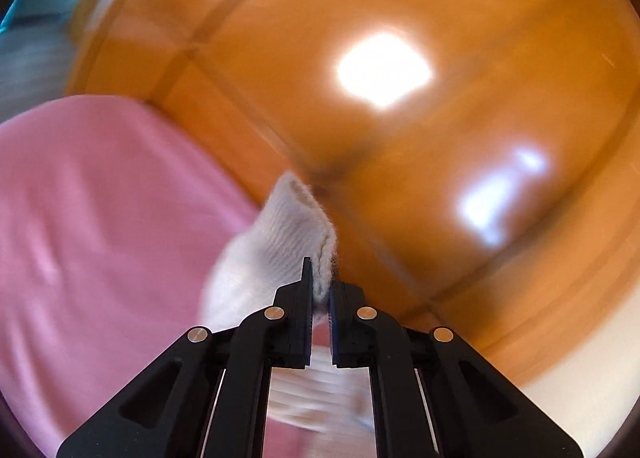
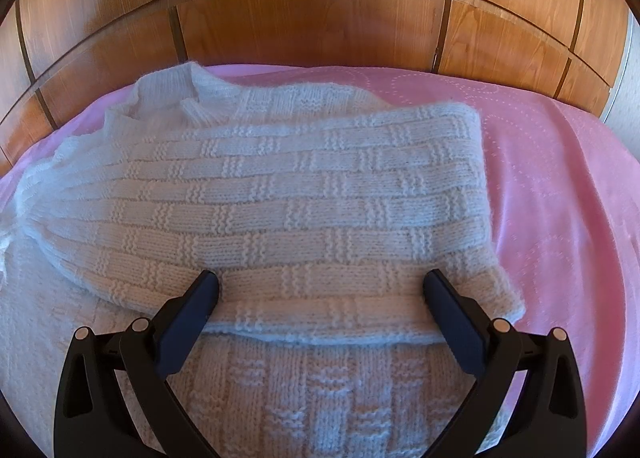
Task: Fold small clothes
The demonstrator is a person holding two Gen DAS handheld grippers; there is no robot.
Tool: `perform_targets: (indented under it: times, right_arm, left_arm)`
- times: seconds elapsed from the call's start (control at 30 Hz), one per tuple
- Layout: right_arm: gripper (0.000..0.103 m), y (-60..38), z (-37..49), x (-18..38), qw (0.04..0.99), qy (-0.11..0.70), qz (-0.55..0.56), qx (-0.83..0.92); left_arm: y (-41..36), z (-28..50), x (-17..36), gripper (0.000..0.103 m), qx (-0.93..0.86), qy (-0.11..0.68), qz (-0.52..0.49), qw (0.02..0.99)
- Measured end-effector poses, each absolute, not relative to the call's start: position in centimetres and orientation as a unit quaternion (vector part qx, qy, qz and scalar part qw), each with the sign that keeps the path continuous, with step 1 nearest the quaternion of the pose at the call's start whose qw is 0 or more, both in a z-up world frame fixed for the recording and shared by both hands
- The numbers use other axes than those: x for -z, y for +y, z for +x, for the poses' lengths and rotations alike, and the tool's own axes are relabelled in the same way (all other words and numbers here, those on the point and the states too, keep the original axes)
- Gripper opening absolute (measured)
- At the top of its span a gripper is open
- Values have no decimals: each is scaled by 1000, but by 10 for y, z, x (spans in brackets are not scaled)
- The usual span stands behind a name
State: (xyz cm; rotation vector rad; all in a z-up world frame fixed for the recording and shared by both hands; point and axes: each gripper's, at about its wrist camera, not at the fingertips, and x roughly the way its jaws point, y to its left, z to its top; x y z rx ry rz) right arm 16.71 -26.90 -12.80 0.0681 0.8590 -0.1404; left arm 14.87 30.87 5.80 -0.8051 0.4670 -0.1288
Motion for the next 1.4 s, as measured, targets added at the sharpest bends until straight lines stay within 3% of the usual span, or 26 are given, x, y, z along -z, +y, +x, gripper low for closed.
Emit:
perform_targets:
  times: [0.23,0.47,0.5,0.53,0.6,0.73,0.9,0.97,1.07,1.13,1.17,1.23,1.27,1.4]
  right_arm:
    - [101,-271,166,129,908,411,47,61]
    - [101,-275,166,129,909,408,60,54]
    - [101,-275,166,129,909,408,61,54]
    - [101,-277,164,128,910,407,62,53]
    - [101,-280,163,128,910,406,65,52]
    - [101,-278,161,124,909,409,60,53]
    - [73,-263,149,92,918,382,106,-17]
    - [67,-245,148,84,911,385,126,-74]
    - [51,-209,159,88,888,412,147,-140]
    - [50,-189,172,98,876,439,142,-143]
    - [44,-180,178,104,873,449,135,-136]
    - [24,-168,184,109,874,454,122,-126]
    - [5,-166,185,106,875,452,119,-126]
    - [5,-163,172,62,903,400,80,-136]
  left_arm:
    - [142,183,-63,5,223,269,-348,870]
    - [-6,207,16,5,254,397,-235,850]
    - [-15,207,28,8,249,416,-219,847]
    - [-21,205,42,20,245,435,-205,842]
    - [-20,194,57,34,240,448,-193,839]
    - [6,163,71,38,216,450,-177,848]
    - [47,121,89,38,154,452,-147,866]
    - [57,112,97,38,135,452,-140,870]
    - [62,105,104,38,130,446,-142,874]
    - [63,101,105,38,131,439,-133,879]
    - [63,99,105,38,131,438,-131,879]
    - [63,98,108,38,134,437,-133,879]
    - [63,100,110,38,136,435,-135,880]
    - [67,103,113,38,147,428,-162,877]
